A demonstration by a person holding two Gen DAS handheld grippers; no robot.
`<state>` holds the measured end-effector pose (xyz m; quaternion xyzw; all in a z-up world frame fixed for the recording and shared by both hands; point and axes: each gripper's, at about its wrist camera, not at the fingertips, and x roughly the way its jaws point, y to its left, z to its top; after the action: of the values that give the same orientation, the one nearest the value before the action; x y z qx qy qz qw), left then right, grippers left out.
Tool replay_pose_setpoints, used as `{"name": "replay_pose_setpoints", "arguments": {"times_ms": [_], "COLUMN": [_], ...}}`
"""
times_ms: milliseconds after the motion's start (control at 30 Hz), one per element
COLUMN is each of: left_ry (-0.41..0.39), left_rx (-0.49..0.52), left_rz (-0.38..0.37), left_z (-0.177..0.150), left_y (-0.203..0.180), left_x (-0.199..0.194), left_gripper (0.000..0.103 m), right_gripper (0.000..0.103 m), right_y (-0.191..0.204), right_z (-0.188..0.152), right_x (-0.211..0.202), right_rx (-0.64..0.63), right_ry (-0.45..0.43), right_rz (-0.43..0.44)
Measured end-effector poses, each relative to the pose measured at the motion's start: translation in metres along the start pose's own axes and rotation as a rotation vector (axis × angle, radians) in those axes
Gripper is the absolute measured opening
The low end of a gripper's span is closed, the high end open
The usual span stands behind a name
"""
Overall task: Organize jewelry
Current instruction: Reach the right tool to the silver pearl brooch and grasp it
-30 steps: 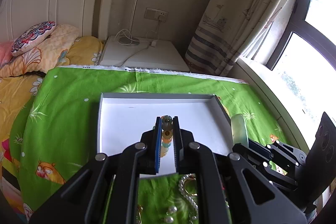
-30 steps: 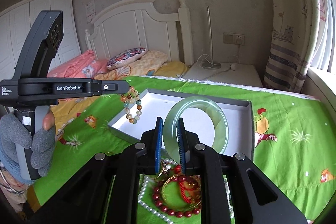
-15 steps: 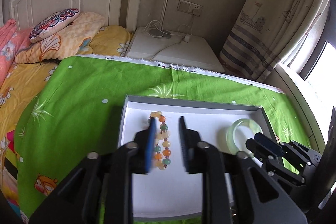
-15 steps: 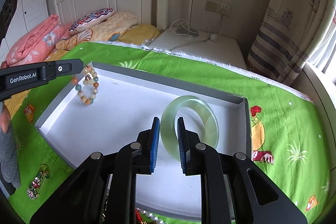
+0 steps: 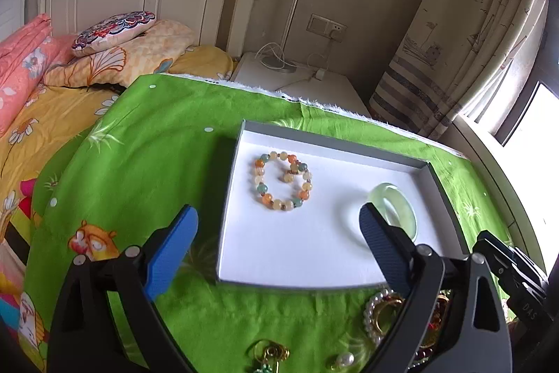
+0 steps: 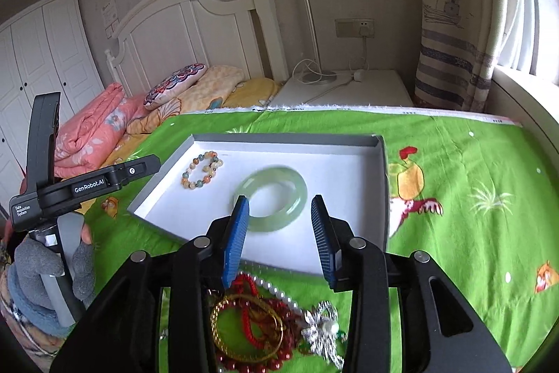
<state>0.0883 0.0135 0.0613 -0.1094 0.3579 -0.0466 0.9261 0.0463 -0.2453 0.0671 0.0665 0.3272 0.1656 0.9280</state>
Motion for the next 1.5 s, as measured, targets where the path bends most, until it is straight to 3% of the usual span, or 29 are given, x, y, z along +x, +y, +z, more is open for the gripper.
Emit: {"name": "replay_pose_setpoints", "arguments": {"times_ms": [167, 367, 533, 633, 767, 967, 1500], "left_ry": [0.01, -0.006, 0.058, 0.054, 0.061, 0.068, 0.07], "left_rx": [0.039, 0.083, 0.11, 0.109, 0.115, 0.106, 0.124], "left_rz": [-0.002, -0.067, -0.117, -0.118, -0.122, -0.128, -0.128], "left_z": [-0.023, -0.071, -0.094, -0.092, -0.093, -0.09, -0.092], "left_y": [-0.015, -0.029, -0.032, -0.033, -0.034, -0.032, -0.036], "left_x": [-0.023, -0.052, -0.043, -0.04, -0.038, -0.035, -0.035], "left_gripper": [0.094, 0.098, 0.098, 0.098, 0.098, 0.098, 0.099], "right_gripper": [0.035, 0.035, 0.035, 0.035, 0.035, 0.035, 0.035], "right_y": [-0.014, -0.014, -0.023, -0.032, -0.02, -0.007, -0.006], "right_z": [-0.026, -0.04, -0.056, -0.058, -0.058, -0.063, -0.065], "right_x": [-0.022, -0.048, -0.048, -0.055, -0.048, -0.031, -0.014], "right_rx": [0.077, 0.098, 0.114, 0.143, 0.081, 0.015, -0.015], "right_ry": [-0.032, -0.086, -0.064, -0.104, -0.052, 0.08, 0.161], "right_rz": [0.0, 0.033, 0.006, 0.021, 0.024, -0.136, -0.148]}}
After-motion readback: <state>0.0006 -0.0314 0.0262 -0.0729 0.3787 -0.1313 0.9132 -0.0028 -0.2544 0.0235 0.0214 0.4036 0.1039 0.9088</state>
